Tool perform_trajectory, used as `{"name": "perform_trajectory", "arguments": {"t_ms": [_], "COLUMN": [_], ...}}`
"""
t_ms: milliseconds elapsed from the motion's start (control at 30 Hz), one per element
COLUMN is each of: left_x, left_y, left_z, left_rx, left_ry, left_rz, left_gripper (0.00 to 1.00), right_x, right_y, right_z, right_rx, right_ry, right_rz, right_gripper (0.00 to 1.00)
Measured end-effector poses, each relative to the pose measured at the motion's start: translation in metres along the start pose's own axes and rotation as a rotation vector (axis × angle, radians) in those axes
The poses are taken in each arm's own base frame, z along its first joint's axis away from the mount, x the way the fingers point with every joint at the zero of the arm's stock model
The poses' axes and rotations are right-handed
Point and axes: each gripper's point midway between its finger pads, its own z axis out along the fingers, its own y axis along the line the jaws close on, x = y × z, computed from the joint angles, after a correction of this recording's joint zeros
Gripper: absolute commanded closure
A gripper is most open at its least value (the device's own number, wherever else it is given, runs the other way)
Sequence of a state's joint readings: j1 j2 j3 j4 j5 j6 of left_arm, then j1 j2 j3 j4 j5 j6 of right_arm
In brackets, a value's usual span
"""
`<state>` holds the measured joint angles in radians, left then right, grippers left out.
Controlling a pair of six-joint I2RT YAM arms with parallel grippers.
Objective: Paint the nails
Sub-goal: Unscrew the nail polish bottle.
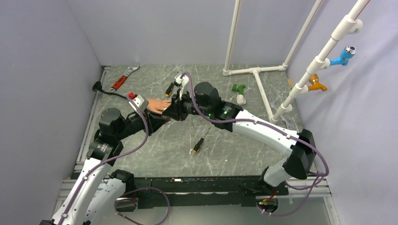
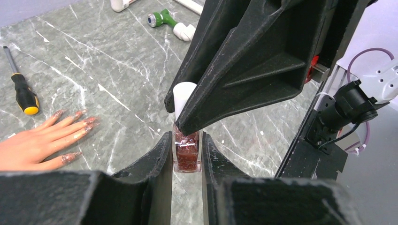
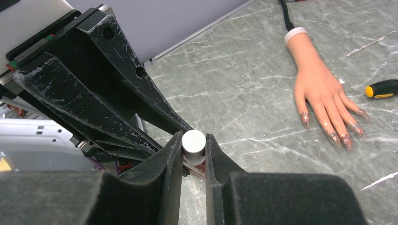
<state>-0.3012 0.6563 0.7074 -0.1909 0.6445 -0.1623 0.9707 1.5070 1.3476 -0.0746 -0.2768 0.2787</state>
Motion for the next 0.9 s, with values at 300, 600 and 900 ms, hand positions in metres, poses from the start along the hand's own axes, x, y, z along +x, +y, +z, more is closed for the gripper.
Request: {"name": "perform_trajectory", "arguments": {"t_ms": [300, 600, 900], "left_x": [0.006, 0.009, 0.000], "left_y": [-0.017, -0.062, -0.097], "left_z": [-0.003, -0.014, -0.031], "left_rx": [0.094, 0.365, 0.600], "left_ry": [0.026, 0.050, 0.035], "left_rz": [-0.007, 0.008, 0.043], "left_gripper": [1.00, 1.00, 1.00], "right_x": [0.008, 0.018, 0.018], "right_y": [0.014, 0.052, 0.087], "right_z": [-0.012, -0.045, -0.072], "right_rx": [-0.114, -0.351, -0.569], "right_ry": [0.023, 0.039, 0.004], "right_rz": [-0.052, -0.206, -0.316], "right_gripper": [1.00, 1.00, 0.87]}}
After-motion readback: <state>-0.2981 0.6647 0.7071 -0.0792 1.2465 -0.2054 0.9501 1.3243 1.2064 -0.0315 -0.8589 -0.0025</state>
